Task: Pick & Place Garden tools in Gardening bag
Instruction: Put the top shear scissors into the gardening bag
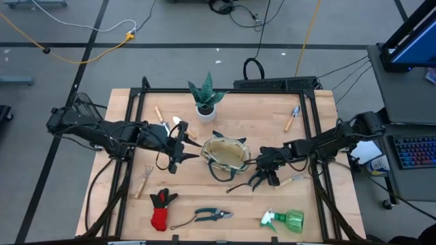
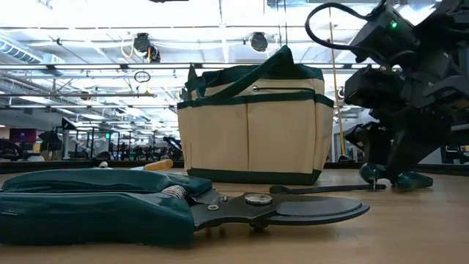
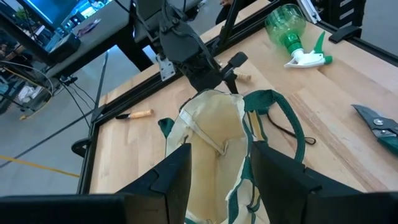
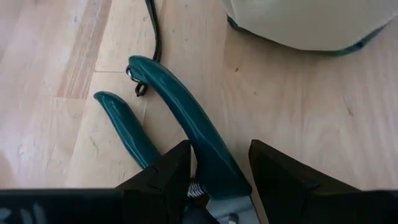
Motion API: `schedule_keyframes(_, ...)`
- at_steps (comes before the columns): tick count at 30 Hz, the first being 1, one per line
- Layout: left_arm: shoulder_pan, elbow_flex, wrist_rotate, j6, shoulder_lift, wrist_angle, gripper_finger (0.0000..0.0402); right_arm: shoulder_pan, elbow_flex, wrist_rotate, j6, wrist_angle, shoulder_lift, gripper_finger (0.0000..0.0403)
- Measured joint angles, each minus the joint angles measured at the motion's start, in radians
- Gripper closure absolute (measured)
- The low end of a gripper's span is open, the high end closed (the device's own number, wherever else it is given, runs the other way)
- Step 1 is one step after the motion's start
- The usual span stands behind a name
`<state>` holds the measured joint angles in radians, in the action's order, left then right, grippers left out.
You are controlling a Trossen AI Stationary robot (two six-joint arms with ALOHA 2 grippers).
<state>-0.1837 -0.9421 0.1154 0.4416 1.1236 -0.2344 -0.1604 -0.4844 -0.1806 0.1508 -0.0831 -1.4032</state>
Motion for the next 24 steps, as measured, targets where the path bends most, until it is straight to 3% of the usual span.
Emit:
schedule_keyframes(9, 0.000, 0.000, 0.000, 0.004, 0.000, 0.000, 0.0231, -0.001, -0.001, 0.023, -0.040, -0.022, -0.034, 0.0258)
schedule_keyframes(17, 0.000, 0.000, 0.000, 0.004, 0.000, -0.001, 0.0231, 0.000, 0.000, 0.053, 0.016, -0.017, -0.036, 0.0335)
schedule_keyframes(24, 0.000, 0.000, 0.000, 0.004, 0.000, -0.001, 0.0231, -0.012, 0.000, 0.049, 0.051, -0.017, -0.033, 0.0336)
